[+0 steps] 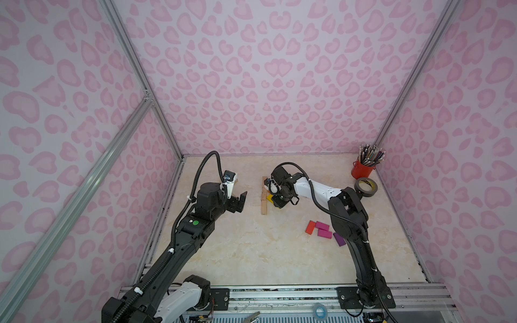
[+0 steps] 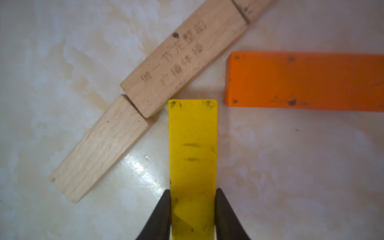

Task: Assemble the letter k with building blocks
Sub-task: Assemble the building block at the center of the board.

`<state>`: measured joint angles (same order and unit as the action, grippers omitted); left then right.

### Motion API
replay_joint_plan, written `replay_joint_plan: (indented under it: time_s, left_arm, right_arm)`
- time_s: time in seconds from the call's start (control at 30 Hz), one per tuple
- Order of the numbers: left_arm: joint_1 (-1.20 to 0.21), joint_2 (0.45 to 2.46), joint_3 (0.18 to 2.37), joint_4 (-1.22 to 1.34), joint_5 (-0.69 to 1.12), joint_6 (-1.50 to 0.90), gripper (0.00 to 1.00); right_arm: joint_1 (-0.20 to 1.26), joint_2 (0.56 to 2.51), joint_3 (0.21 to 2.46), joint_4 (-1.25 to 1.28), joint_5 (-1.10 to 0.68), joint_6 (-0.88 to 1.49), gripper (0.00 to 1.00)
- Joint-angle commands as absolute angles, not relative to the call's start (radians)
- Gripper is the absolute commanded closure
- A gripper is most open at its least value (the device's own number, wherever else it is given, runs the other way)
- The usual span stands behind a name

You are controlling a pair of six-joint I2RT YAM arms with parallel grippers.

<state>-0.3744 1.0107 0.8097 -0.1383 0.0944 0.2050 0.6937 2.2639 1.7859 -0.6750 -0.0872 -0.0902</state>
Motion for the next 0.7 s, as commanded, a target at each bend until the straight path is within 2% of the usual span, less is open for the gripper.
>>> replay_joint_plan:
  time_s: [0.0,0.13,0.27,0.4,0.47,0.57,0.67]
  left_arm:
    - [-0.373,1.011,0.814,-0.134,0.091,0.210,0.03]
    - [-0.373,1.010,0.814,-0.135,0.092,0.210,0.03]
    - [-0.373,1.022,0.811,-0.119,0.057,0.151,0.04]
    - [-0.357,1.098,0.848,-0.129,0.041,-0.062,0.09]
    - [-0.338,1.147,0.854,-0.119,0.100,-0.188,0.10]
    - [-0.331,1.219,0.832,-0.043,0.169,-0.327,0.17]
    - [-0.331,1.317,0.842,-0.001,0.204,-0.412,0.29]
  right_arm:
    - [0.695,2.278,1.784,-0.692,-0.106,-0.083,0.66]
    - [0.695,2.265,1.778,-0.692,-0.091,-0.084,0.63]
    - [0.695,2.216,1.750,-0.673,-0.072,-0.063,0.56]
    - [0.688,2.097,1.645,-0.582,-0.047,-0.019,0.49]
    - [0.678,2.020,1.568,-0.512,-0.032,0.011,0.46]
    - [0.645,1.892,1.442,-0.399,-0.024,0.085,0.42]
    - [0.608,1.769,1.313,-0.282,-0.035,0.156,0.34]
